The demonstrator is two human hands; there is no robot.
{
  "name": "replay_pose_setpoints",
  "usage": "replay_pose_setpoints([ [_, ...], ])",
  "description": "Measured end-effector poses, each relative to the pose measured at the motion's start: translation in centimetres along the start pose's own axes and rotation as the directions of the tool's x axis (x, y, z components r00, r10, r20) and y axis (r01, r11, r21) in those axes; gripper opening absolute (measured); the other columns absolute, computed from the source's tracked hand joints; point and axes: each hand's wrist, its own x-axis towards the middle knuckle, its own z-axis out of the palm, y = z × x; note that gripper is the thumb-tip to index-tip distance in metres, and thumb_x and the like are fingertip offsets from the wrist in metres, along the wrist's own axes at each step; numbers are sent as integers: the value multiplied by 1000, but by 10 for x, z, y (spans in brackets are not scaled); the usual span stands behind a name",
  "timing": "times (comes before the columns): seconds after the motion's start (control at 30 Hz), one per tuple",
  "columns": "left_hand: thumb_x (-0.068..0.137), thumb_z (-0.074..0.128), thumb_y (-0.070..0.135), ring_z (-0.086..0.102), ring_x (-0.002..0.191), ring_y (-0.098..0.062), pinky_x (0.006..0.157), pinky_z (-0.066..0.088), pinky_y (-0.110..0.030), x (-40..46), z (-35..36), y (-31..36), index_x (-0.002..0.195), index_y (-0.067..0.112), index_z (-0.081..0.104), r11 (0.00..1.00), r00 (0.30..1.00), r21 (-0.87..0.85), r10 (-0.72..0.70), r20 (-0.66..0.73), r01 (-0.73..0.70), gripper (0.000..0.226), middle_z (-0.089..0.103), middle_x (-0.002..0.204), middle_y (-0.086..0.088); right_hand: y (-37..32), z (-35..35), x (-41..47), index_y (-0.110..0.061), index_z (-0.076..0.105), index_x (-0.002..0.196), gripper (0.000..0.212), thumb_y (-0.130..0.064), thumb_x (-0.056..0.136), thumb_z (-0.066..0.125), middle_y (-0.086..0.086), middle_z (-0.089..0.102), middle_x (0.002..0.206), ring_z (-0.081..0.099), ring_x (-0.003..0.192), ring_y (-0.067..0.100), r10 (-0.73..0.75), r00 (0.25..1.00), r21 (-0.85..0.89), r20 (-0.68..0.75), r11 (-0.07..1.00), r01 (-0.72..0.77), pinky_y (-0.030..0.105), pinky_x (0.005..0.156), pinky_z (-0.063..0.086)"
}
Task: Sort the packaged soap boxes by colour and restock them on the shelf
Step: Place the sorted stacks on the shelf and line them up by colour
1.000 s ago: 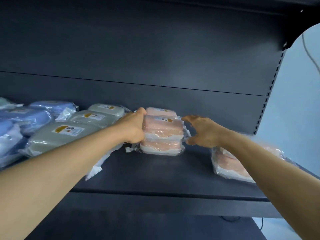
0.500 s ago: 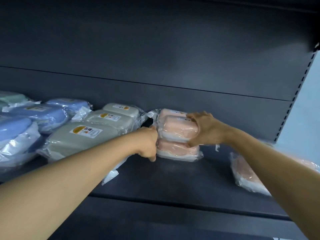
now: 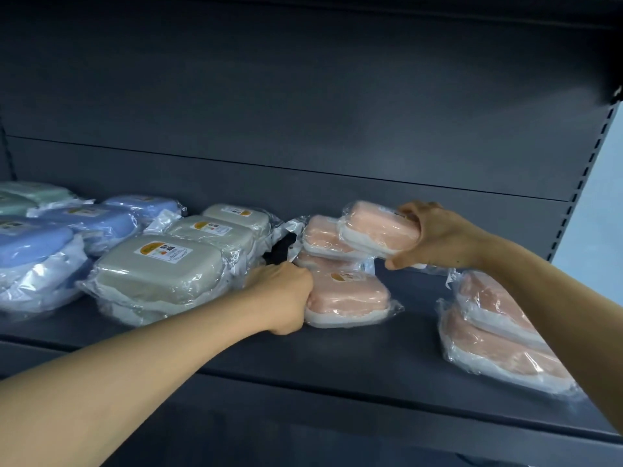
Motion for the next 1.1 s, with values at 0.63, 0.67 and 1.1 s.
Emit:
replay_pose_setpoints([
  [0.63,86,42,65,68,77,-19,72,50,-26,22,-30,26,87,15,57,987,992,-135,95,78,-83,53,70,71,-3,24,-11,-13,-24,33,139,94,-55,63,77,8,40,125,39,118,28,81,990,-6,-114,997,-82,38,100,37],
  [0.67,91,40,61,68,74,-19,67,48,-25,23,-33,26,82,13,56,984,993,-166,81,89,-66,51,69,64,-5,24,-9,-13,-23,33,139,93,-56,64,76,8,40,126,39,118,28,84,990,-1,-110,996,-84,38,101,37],
  [1.1,66,84,33,40,124,-16,105,36,-31,51,-25,2,145,35,26,927,903,-259,338,265,-271,98,38,143,9,20,-7,-8,-23,33,139,88,-56,68,73,8,40,125,38,118,27,43,994,-3,-104,999,-43,36,98,35],
])
